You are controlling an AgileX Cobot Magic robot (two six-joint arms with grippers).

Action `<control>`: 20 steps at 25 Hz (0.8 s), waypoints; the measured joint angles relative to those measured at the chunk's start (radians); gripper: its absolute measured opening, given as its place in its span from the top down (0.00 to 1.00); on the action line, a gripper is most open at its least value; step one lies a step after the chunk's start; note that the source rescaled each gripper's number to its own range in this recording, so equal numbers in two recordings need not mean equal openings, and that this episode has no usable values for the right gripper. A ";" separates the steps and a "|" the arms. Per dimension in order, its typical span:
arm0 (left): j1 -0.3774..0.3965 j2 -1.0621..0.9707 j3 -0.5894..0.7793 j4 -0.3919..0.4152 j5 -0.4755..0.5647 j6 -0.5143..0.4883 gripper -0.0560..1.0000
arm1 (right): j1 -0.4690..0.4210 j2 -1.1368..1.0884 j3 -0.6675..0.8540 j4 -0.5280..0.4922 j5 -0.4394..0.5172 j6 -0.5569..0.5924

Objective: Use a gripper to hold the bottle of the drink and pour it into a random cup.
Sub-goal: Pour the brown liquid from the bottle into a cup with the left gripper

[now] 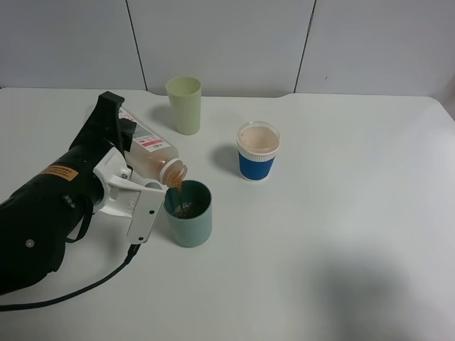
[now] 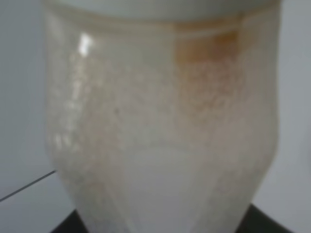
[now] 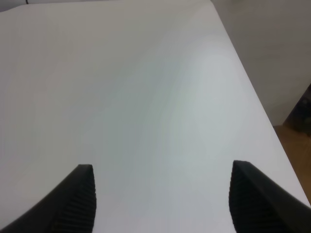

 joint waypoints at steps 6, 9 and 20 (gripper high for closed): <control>0.000 0.000 0.000 0.027 0.000 0.000 0.95 | 0.000 0.000 0.000 0.000 0.000 0.000; 0.000 0.000 0.000 0.037 0.000 0.002 0.95 | 0.000 0.000 0.000 0.000 0.000 0.000; 0.000 0.000 0.000 0.101 0.000 0.003 0.95 | 0.000 0.000 0.000 0.000 0.000 0.000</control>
